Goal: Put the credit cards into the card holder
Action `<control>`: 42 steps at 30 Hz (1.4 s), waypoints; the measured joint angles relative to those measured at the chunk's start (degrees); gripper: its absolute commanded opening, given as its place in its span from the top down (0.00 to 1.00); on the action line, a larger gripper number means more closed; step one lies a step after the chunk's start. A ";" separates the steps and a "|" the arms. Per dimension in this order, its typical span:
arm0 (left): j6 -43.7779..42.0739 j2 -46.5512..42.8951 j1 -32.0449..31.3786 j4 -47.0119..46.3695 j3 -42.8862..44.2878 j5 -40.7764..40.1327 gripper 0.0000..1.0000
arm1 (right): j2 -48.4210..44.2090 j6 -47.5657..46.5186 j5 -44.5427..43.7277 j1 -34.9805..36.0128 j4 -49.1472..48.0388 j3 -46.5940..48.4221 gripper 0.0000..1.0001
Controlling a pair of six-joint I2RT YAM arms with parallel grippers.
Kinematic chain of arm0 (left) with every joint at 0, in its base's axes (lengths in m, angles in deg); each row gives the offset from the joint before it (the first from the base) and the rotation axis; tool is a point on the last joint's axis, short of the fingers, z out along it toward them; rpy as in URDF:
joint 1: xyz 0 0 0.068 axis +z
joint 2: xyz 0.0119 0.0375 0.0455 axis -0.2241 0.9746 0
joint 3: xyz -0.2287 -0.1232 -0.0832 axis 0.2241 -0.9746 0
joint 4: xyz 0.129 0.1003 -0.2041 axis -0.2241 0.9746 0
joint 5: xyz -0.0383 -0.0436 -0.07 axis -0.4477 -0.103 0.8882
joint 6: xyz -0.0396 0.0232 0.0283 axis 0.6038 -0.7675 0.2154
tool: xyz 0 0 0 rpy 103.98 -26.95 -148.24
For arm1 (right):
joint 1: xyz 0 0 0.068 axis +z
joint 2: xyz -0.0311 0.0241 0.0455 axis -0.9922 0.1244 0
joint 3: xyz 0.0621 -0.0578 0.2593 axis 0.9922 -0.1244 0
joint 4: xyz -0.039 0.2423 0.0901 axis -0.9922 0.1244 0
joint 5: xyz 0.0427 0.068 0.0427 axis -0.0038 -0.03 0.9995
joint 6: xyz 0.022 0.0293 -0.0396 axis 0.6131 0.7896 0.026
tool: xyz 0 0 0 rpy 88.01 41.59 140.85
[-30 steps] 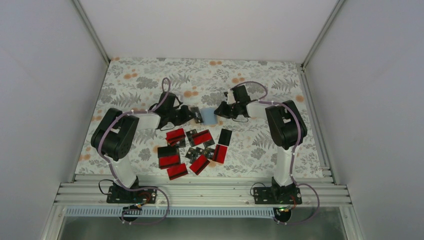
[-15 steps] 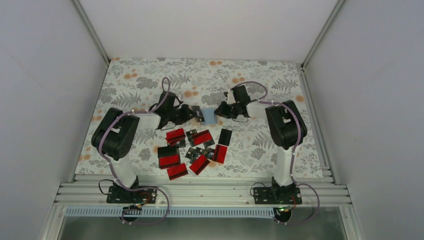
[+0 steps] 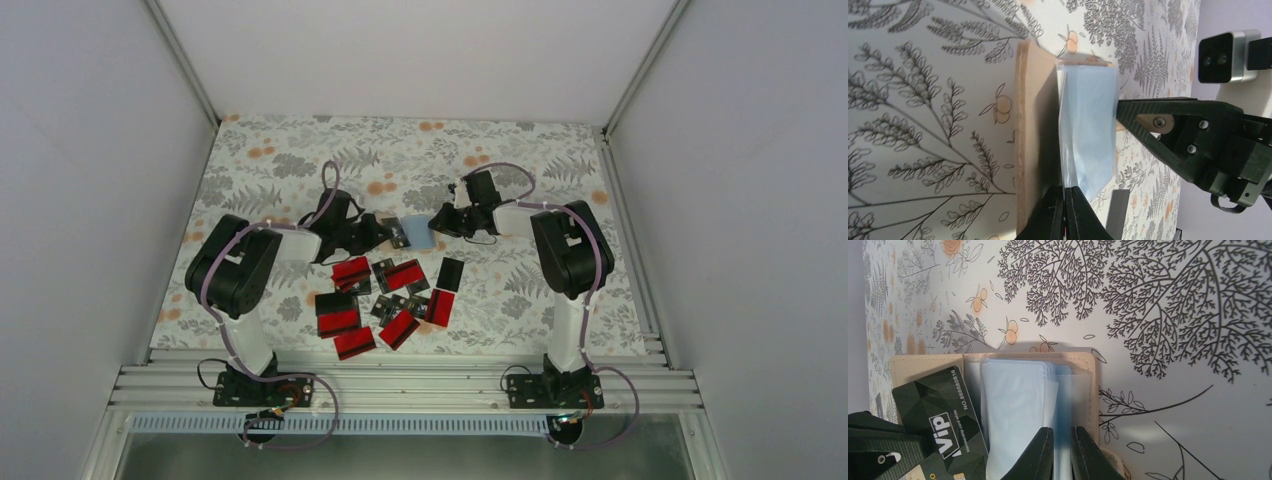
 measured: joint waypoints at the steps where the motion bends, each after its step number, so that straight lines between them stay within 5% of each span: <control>1: 0.35 0.00 0.00 -0.28 -0.39 -0.02 0.98 | 0.00 0.02 0.00 0.00 -0.02 -0.09 0.88; 42: 1.38 7.69 -0.07 -3.91 3.48 6.97 0.98 | 0.00 -1.18 0.72 -0.11 -1.14 -0.79 0.88</control>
